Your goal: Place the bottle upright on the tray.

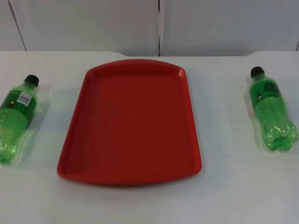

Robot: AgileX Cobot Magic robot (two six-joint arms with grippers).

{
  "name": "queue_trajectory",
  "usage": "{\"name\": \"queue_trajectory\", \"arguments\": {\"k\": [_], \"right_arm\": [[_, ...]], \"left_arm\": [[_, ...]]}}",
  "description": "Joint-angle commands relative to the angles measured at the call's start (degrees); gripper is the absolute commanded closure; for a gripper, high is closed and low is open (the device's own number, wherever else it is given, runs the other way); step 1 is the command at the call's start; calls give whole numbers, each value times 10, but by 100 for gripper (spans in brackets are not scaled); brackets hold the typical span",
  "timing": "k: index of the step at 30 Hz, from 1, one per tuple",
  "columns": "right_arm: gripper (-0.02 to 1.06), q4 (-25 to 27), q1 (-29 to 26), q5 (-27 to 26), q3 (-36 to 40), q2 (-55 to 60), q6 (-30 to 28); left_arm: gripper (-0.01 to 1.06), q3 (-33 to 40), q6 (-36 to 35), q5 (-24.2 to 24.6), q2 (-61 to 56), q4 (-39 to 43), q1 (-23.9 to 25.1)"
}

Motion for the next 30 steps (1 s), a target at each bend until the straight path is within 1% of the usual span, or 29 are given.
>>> {"name": "queue_trajectory", "arguments": {"k": [1,2,5,6,9,12,13,18,19,24,25,30], "right_arm": [[0,0,-2,-3,-36,72,3],[0,0,-2,-3,-36,72,3],[0,0,-2,15,-64,140,3],[0,0,-2,15,-64,140,3],[0,0,-2,22,-67,191,-1],[0,0,-2,22,-67,215,-2],[0,0,-2,22,-67,215,-2],[0,0,-2,14,-67,221,-15],[0,0,-2,14,-67,221,-15],[0,0,-2,8,-67,221,-15],[0,0,-2,8,-67,221,-15],[0,0,-2,5,-67,221,-15]], "left_arm": [[0,-3,-5,-25,39,-9,-3],[0,-3,-5,-25,39,-9,-3],[0,-4,-5,-50,88,-10,-3],[0,-4,-5,-50,88,-10,-3],[0,-13,-5,-66,144,-11,-3],[0,-26,-5,-76,206,-11,-3],[0,-26,-5,-76,206,-11,-3],[0,-54,-5,-95,302,-14,-3],[0,-54,-5,-95,302,-14,-3],[0,-94,1,-132,408,-7,-3],[0,-94,1,-132,408,-7,-3],[0,-160,1,-160,526,17,-3]]}}
